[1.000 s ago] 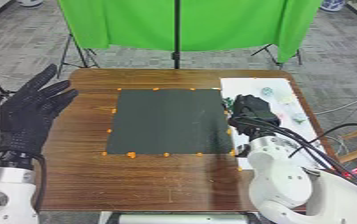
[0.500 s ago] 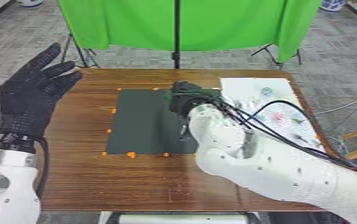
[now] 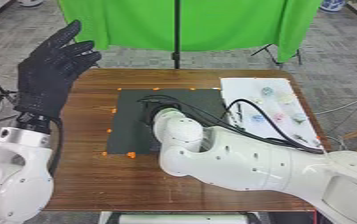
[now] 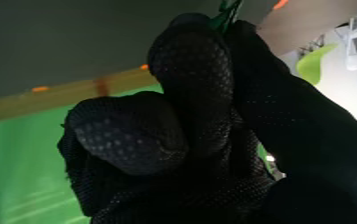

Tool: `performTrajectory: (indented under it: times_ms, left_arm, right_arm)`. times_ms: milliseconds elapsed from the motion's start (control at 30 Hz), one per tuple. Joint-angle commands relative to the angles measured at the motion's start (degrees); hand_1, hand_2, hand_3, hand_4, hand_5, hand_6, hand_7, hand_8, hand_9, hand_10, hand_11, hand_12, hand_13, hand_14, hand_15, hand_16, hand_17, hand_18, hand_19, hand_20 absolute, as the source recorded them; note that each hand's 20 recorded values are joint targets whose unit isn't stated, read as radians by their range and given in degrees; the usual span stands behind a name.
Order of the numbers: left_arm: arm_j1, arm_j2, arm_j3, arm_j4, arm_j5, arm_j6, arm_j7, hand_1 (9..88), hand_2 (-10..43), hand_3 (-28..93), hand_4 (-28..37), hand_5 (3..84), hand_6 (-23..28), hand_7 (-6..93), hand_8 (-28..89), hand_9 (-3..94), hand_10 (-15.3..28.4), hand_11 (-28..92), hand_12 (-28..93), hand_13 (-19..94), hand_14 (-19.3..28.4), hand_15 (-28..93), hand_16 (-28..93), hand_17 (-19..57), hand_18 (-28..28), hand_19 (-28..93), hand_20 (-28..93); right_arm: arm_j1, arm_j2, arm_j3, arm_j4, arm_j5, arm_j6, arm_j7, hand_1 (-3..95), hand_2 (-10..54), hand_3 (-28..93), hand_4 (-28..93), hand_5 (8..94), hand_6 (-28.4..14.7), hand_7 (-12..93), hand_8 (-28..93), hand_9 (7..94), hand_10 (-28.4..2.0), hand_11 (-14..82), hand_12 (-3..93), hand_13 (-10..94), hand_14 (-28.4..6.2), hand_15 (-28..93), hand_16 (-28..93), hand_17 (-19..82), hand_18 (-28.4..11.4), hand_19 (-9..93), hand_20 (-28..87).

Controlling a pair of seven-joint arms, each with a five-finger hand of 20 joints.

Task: Arrange flowers

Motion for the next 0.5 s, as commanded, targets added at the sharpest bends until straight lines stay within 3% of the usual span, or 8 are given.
performTrajectory:
  times_ms: [33, 167, 300, 367, 433, 467, 500]
  left_arm:
    - [-2.8, 1.02, 1.68, 0.8, -0.5, -1.27, 0.79, 20.8, 7.3, 78, -28.3, 33.2, 7.2, 11.1, -8, 30.6, 18.7, 26, 11, 24, 25.7, 47, -8, -8.8, 21.0, 51, 8]
    - [-5.55, 0.51, 3.53, 1.91, -0.34, -2.57, -0.51, 20.8, 7.3, 78, -28.3, 33.2, 7.3, 11.1, -8, 30.7, 18.7, 26, 11, 23, 25.8, 47, -8, -8.8, 21.0, 51, 8]
    - [-7.52, -0.33, 5.4, 2.5, 0.01, -3.84, -1.09, 20.8, 7.3, 78, -28.3, 33.3, 7.3, 11.0, -8, 30.7, 18.7, 26, 11, 23, 25.8, 47, -8, -8.8, 21.0, 52, 8]
    - [-6.55, -0.44, 5.11, 2.32, 0.28, -4.4, -1.4, 20.8, 7.3, 78, -28.3, 33.2, 7.3, 11.1, -8, 30.7, 18.7, 26, 11, 23, 25.8, 47, -8, -8.8, 21.0, 52, 8]
    - [-5.26, -1.13, 4.27, 2.08, 0.41, -4.61, -2.71, 20.8, 7.3, 78, -28.3, 33.2, 7.3, 11.1, -8, 30.7, 18.7, 26, 11, 23, 25.8, 47, -8, -8.8, 21.0, 52, 8]
    - [-5.22, -1.08, 4.41, 2.26, 0.27, -4.61, -2.86, 20.8, 7.3, 78, -28.3, 33.2, 7.3, 11.1, -8, 30.7, 18.7, 26, 11, 23, 25.8, 47, -8, -8.8, 21.0, 52, 8]
    - [-5.67, -1.5, 4.66, 2.52, 0.46, -4.89, -3.91, 20.8, 7.3, 78, -28.3, 33.2, 7.3, 11.1, -8, 30.7, 18.7, 26, 11, 23, 25.8, 47, -8, -8.8, 21.0, 52, 8]
  right_arm:
    - [-1.08, -1.47, 0.81, 1.25, 2.46, -2.71, 2.57, 52.2, -6.9, 76, -21, 82.4, -4.9, 32, 23, 92.9, -10.9, 43.2, 21.2, 90, -7.4, 64, 21, 58, -19.3, 93, 51]
    - [-1.71, -1.4, 1.19, 1.17, 4.39, -2.42, 4.12, 52.6, -7.0, 75, -22, 82.5, -4.4, 32, 22, 93.2, -10.2, 43.2, 21.1, 91, -7.0, 64, 21, 58, -19.4, 93, 51]
    - [-2.35, -1.42, 2.0, 0.59, 6.88, -2.51, 4.28, 52.5, -7.3, 73, -24, 82.6, -3.7, 32, 20, 93.6, -9.7, 44.0, 20.8, 91, -6.6, 63, 20, 59, -19.4, 93, 51]
    - [-2.54, -1.4, 1.75, 0.25, 6.66, -2.68, 4.22, 52.2, -7.4, 73, -24, 83.0, -3.5, 31, 19, 93.7, -9.6, 44.5, 20.7, 91, -6.7, 63, 20, 58, -19.7, 93, 51]
    - [-2.62, -1.5, 1.82, 0.14, 7.06, -3.19, 4.03, 52.1, -7.5, 73, -24, 83.4, -3.3, 31, 19, 93.7, -9.5, 44.7, 20.6, 91, -6.9, 63, 20, 58, -19.9, 93, 51]
    - [-2.45, -1.41, 1.54, 0.05, 7.55, -2.76, 4.0, 52.0, -7.5, 73, -24, 83.4, -3.2, 31, 19, 93.7, -9.6, 44.7, 20.5, 91, -7.0, 63, 20, 58, -20.1, 93, 51]
    - [-3.23, -1.43, 2.39, -0.01, 8.36, -2.49, 4.17, 52.0, -7.6, 73, -24, 83.6, -3.3, 31, 18, 93.7, -9.6, 44.7, 20.5, 91, -7.0, 63, 20, 57, -20.2, 93, 51]
